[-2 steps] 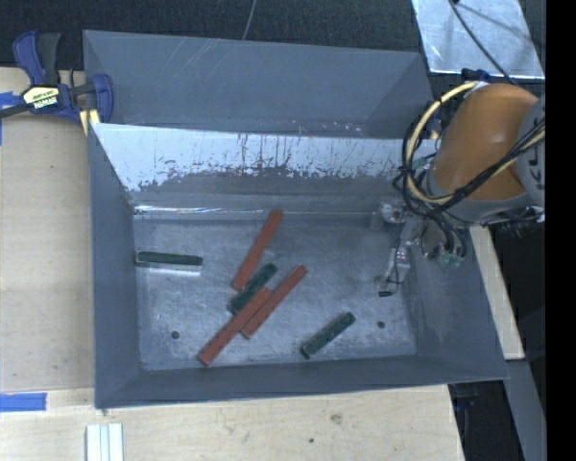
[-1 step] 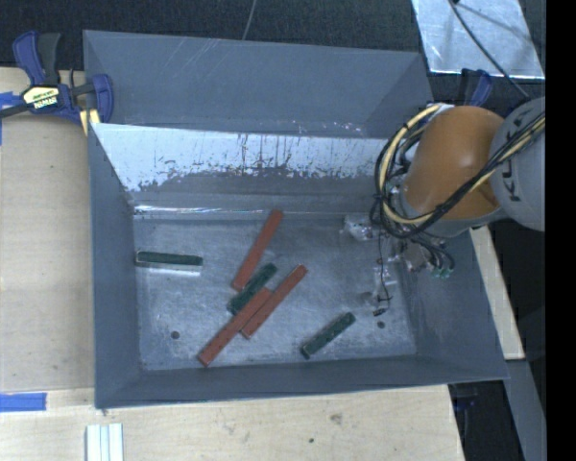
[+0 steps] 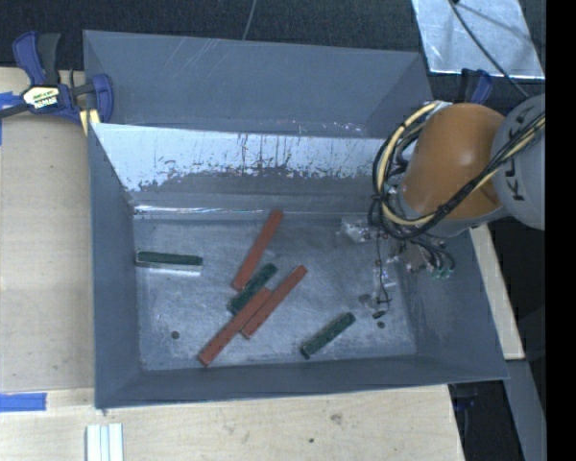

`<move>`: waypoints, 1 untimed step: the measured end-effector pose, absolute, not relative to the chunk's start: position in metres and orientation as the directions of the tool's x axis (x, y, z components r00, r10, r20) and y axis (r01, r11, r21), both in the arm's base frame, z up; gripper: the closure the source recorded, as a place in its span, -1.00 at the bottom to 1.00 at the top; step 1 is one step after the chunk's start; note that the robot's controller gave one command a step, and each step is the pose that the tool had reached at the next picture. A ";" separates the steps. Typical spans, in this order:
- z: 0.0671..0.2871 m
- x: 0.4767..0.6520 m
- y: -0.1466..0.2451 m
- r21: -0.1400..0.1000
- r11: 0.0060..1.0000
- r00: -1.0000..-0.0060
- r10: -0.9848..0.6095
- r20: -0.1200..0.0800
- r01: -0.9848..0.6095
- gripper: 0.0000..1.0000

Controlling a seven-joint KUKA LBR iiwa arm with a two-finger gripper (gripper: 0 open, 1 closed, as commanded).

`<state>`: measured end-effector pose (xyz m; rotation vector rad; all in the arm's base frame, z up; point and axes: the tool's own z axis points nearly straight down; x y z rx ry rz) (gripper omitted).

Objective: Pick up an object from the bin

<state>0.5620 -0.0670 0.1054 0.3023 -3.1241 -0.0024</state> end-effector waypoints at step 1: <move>0.140 0.558 -0.051 -0.001 0.966 -0.966 -0.259 -0.003 -0.259 -1.00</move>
Offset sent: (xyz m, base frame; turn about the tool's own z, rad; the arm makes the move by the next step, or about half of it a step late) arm -0.0756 0.0910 -0.0280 -0.3280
